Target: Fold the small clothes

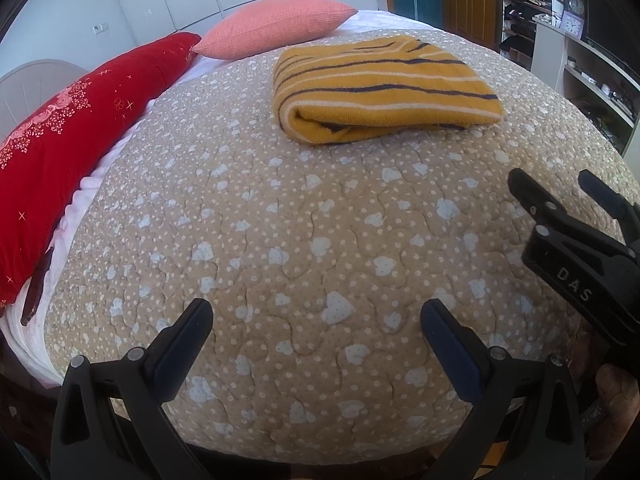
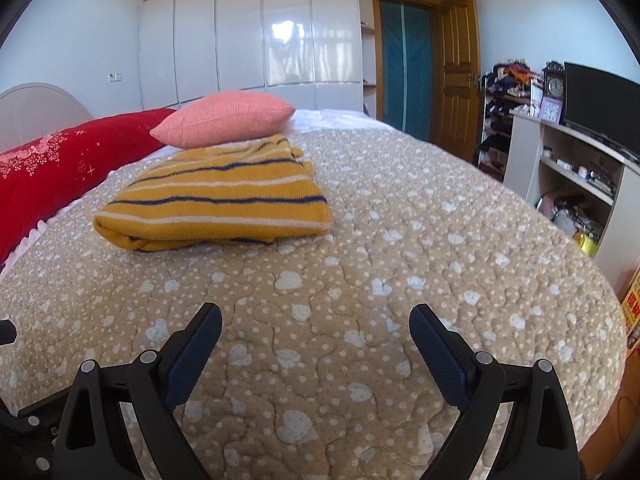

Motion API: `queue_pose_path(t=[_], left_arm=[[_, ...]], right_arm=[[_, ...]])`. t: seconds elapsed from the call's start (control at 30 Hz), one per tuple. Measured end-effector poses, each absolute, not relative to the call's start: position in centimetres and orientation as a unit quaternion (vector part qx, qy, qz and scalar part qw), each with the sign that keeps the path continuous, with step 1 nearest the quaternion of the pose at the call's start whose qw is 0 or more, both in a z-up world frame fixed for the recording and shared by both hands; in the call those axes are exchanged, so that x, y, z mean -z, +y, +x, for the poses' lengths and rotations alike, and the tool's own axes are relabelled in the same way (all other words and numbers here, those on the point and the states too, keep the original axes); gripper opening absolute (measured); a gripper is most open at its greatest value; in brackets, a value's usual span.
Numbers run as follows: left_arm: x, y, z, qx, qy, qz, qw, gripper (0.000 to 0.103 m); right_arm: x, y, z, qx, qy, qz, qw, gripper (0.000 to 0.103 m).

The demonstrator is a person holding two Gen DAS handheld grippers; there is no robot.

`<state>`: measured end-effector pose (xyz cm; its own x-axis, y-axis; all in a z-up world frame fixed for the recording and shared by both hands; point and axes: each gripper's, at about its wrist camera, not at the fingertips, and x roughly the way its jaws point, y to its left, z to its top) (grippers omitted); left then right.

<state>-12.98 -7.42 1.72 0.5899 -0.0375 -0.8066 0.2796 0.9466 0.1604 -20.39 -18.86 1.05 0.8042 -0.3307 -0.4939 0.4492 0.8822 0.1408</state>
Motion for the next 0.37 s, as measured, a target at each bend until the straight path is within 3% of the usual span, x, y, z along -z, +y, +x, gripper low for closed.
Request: queue_pose_path(t=[0.37], left_arm=[[-4.0, -5.1, -12.4, 0.123, 0.406, 0.091, 0.901, 0.103]], right_arm=[[-2.5, -16.7, -19.5, 0.181, 0.271, 0.068, 0.943, 0.097]])
